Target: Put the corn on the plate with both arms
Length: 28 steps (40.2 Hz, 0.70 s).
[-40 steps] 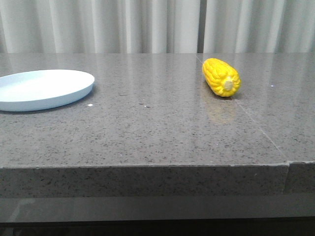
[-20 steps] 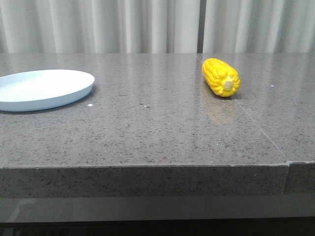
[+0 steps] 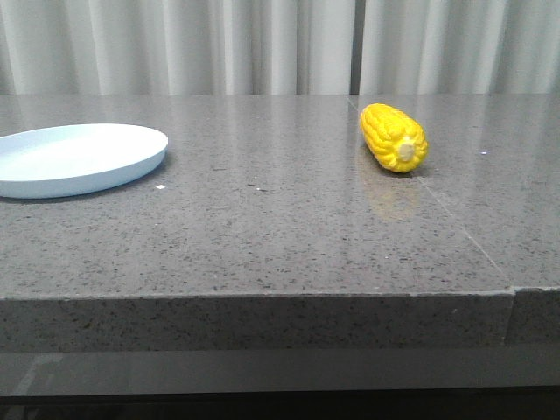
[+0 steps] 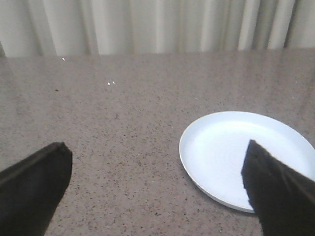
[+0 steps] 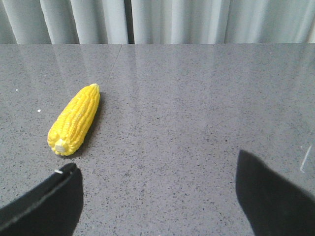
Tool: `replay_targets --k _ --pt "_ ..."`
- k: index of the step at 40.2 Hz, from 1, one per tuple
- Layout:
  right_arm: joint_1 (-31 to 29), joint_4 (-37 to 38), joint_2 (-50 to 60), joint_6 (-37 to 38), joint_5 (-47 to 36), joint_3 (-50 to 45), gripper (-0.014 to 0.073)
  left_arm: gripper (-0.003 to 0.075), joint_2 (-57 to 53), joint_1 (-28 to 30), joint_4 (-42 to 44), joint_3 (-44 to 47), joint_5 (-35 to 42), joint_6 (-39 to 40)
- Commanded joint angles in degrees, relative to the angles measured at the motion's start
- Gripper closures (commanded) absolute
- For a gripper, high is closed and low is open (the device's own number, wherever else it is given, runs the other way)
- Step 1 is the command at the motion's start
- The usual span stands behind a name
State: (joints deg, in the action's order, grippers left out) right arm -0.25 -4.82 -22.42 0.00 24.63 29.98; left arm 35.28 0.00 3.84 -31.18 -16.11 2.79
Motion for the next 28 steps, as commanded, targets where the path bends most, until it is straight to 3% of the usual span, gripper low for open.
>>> replay_targets --k 1,15,22,28 --pt "-0.34 0.09 -0.69 -0.63 -4.26 2.31 -0.0059 0.0049 6.81 -2.28 -0.44 -7.05 0.22 -0.03" --pt "-0.34 0.09 -0.69 -0.63 -4.26 2.31 -0.0059 0.0049 34.50 -4.27 -3.39 -29.94 -23.17 0.07" --pt "-0.34 0.09 -0.69 -0.63 -4.26 2.31 -0.0059 0.0049 46.06 -4.27 -4.45 -38.42 -29.96 0.07" --pt "-0.34 0.09 -0.69 -0.63 -4.26 2.31 -0.0059 0.0049 53.46 -4.16 -4.45 -41.63 -30.32 0.07"
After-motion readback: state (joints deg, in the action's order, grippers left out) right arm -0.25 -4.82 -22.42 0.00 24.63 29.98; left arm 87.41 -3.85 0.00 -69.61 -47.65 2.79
